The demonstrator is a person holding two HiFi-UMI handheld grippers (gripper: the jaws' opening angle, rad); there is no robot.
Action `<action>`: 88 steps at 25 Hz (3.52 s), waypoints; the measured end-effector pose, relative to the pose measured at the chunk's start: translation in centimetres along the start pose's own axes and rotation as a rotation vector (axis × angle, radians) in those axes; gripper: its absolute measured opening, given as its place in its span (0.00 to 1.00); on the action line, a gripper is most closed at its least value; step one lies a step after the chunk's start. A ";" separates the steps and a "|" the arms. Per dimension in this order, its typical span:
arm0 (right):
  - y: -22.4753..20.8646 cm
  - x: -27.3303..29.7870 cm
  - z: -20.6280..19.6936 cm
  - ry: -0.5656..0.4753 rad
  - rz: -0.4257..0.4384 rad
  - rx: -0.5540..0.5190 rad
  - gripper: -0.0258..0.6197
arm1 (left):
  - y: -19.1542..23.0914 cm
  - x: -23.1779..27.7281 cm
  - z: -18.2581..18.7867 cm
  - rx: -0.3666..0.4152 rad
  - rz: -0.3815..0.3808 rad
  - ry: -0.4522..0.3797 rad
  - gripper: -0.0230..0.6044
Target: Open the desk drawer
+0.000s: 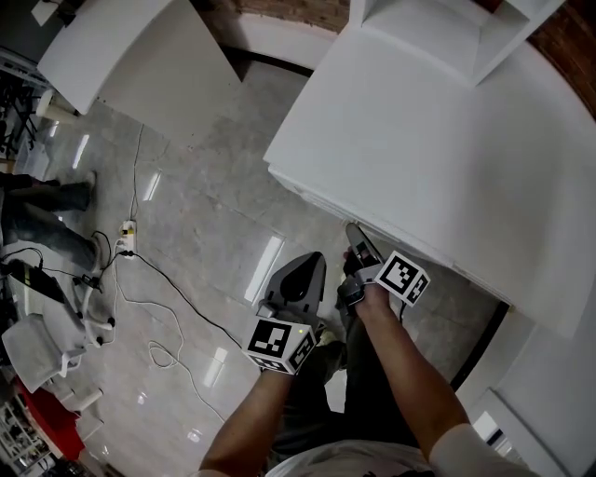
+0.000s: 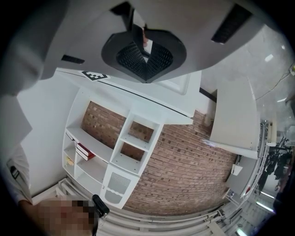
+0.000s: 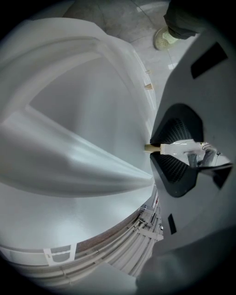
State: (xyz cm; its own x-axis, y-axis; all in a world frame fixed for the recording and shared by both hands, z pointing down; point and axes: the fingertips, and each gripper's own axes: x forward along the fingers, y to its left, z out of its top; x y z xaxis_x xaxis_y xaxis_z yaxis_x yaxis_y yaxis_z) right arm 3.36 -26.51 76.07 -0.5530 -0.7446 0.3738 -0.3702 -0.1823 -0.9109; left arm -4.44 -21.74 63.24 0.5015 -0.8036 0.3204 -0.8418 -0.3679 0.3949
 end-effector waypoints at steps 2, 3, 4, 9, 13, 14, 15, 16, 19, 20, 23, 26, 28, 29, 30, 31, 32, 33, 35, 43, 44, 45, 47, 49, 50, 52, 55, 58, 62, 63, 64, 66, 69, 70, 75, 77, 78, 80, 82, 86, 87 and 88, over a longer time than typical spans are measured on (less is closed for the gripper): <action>0.0 -0.4 -0.8 0.003 -0.007 0.001 0.16 | -0.1 -0.6 -0.1 -0.002 0.002 0.000 0.05; 0.0 -0.7 -1.3 0.004 -0.010 0.002 0.16 | -0.1 -1.0 -0.2 -0.002 0.003 0.001 0.05; 0.0 -0.9 -1.8 0.005 -0.012 0.002 0.16 | -0.1 -1.4 -0.3 -0.003 0.005 0.001 0.05; -0.1 -2.1 -4.3 0.016 -0.020 0.002 0.16 | -0.1 -3.5 -1.1 -0.011 0.018 0.005 0.05; -0.1 -3.3 -6.5 0.029 -0.027 0.006 0.16 | 0.0 -5.2 -1.7 -0.016 0.026 0.009 0.05; -0.1 -3.6 -7.1 0.032 -0.029 0.007 0.16 | 0.0 -5.7 -1.8 -0.016 0.029 0.008 0.05; -0.1 -3.9 -7.7 0.035 -0.030 0.008 0.16 | 0.0 -6.2 -1.9 -0.017 0.032 0.007 0.05; -0.2 -4.2 -8.3 0.039 -0.031 0.009 0.16 | 0.0 -6.6 -2.0 -0.017 0.036 0.005 0.05; -0.3 -5.1 -10.0 0.050 -0.035 0.008 0.16 | 0.0 -8.1 -2.5 -0.017 0.047 0.002 0.06; -0.2 -5.4 -10.5 0.054 -0.035 0.008 0.16 | 0.0 -8.5 -2.6 -0.018 0.051 0.001 0.05; -0.2 -6.0 -12.1 0.071 -0.040 0.006 0.16 | 0.0 -9.8 -2.9 -0.022 0.061 0.002 0.06; -0.4 -6.6 -13.5 0.086 -0.043 0.004 0.16 | -0.1 -10.8 -3.4 -0.022 0.067 0.003 0.06; -0.5 -7.0 -14.3 0.093 -0.045 0.004 0.16 | -0.2 -11.4 -3.5 -0.021 0.072 0.002 0.05; -0.5 -7.1 -14.7 0.095 -0.046 0.005 0.16 | -0.2 -11.8 -3.6 -0.020 0.074 0.000 0.06; -0.5 -7.3 -15.1 0.098 -0.047 0.004 0.16 | -0.1 -12.1 -3.6 -0.019 0.077 -0.001 0.05; -0.5 -7.5 -15.4 0.101 -0.048 0.003 0.16 | -0.1 -12.5 -3.6 -0.019 0.080 -0.003 0.05; -0.5 -7.6 -15.8 0.104 -0.049 0.003 0.16 | -0.1 -12.8 -3.6 -0.019 0.082 -0.005 0.05; -0.6 -7.8 -16.2 0.108 -0.050 0.002 0.16 | -0.1 -13.0 -3.7 -0.019 0.085 -0.006 0.05; -0.7 -8.1 -16.9 0.115 -0.053 0.001 0.16 | -0.2 -13.5 -3.7 -0.018 0.089 -0.008 0.05; -1.0 -9.2 -19.8 0.160 -0.068 -0.004 0.16 | 0.2 -15.5 -3.9 -0.019 0.113 -0.015 0.06; -1.1 -9.3 -20.1 0.165 -0.070 -0.006 0.16 | 0.2 -15.8 -4.0 -0.020 0.116 -0.016 0.05; -1.2 -9.4 -20.4 0.170 -0.072 -0.007 0.16 | 0.3 -16.0 -4.0 -0.021 0.120 -0.016 0.05; -1.4 -9.6 -20.8 0.178 -0.074 -0.009 0.16 | 0.4 -16.4 -4.2 -0.023 0.127 -0.018 0.05; -1.6 -9.6 -21.0 0.181 -0.075 -0.009 0.16 | 0.5 -16.6 -4.3 -0.024 0.132 -0.019 0.05; -1.6 -9.7 -21.1 0.182 -0.076 -0.010 0.16 | 0.5 -16.8 -4.2 -0.025 0.133 -0.021 0.05; -1.4 -9.8 -21.3 0.181 -0.076 -0.011 0.16 | 0.5 -17.3 -4.1 -0.026 0.136 -0.025 0.06; -1.2 -9.9 -21.4 0.183 -0.080 0.003 0.16 | 0.6 -17.7 -3.8 -0.028 0.140 -0.029 0.06; -1.3 -10.5 -21.8 0.194 -0.096 0.029 0.16 | 0.4 -18.2 -3.5 -0.031 0.141 -0.029 0.05; -0.6 -12.1 -23.4 0.254 -0.118 0.038 0.16 | -0.1 -18.5 -2.6 -0.030 0.138 -0.033 0.06; 0.0 -12.6 -23.9 0.276 -0.113 0.029 0.14 | -0.2 -18.6 -2.3 -0.029 0.138 -0.033 0.06; 0.8 -12.9 -24.3 0.296 -0.102 0.016 0.13 | -0.3 -18.7 -2.0 -0.028 0.138 -0.035 0.05; 2.6 -13.4 -24.6 0.331 -0.068 -0.022 0.11 | -0.5 -18.8 -1.3 -0.025 0.139 -0.038 0.05; 6.0 -14.2 -24.3 0.373 -0.010 -0.104 0.10 | -0.9 -19.4 -0.2 -0.028 0.141 -0.040 0.05; 7.2 -14.5 -24.1 0.383 0.010 -0.136 0.09 | -1.2 -19.7 0.2 -0.030 0.142 -0.038 0.05; 14.5 -14.6 -21.8 0.401 0.138 -0.315 0.09 | -2.3 -20.6 3.1 -0.023 0.149 -0.056 0.05; 17.7 -14.3 -20.7 0.398 0.197 -0.394 0.08 | -2.6 -20.9 5.0 -0.016 0.154 -0.077 0.05; 19.2 -14.6 -20.4 0.397 0.220 -0.427 0.08 | -2.9 -21.3 5.9 -0.015 0.155 -0.082 0.05; 22.1 -15.5 -19.9 0.392 0.253 -0.487 0.08 | -3.8 -22.3 7.7 -0.015 0.156 -0.088 0.06; 24.7 -16.1 -19.4 0.384 0.284 -0.545 0.08 | -4.5 -23.1 9.6 -0.010 0.159 -0.104 0.05; 29.1 -17.2 -18.4 0.361 0.339 -0.648 0.07 | -6.0 -24.3 13.4 0.014 0.164 -0.142 0.05; 30.1 -17.5 -18.2 0.353 0.348 -0.672 0.07 | -6.5 -24.7 14.2 0.021 0.162 -0.151 0.06; 31.1 -17.9 -17.9 0.345 0.357 -0.696 0.07 | -6.9 -25.1 15.0 0.028 0.160 -0.159 0.05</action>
State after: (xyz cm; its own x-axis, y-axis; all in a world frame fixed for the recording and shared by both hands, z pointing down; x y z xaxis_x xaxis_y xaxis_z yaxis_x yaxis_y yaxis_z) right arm -11.64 -7.35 44.17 -0.8781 -0.4248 0.2202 -0.4425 0.5462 -0.7112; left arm -14.22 -6.05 39.60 0.3251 -0.9156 0.2368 -0.9145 -0.2405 0.3255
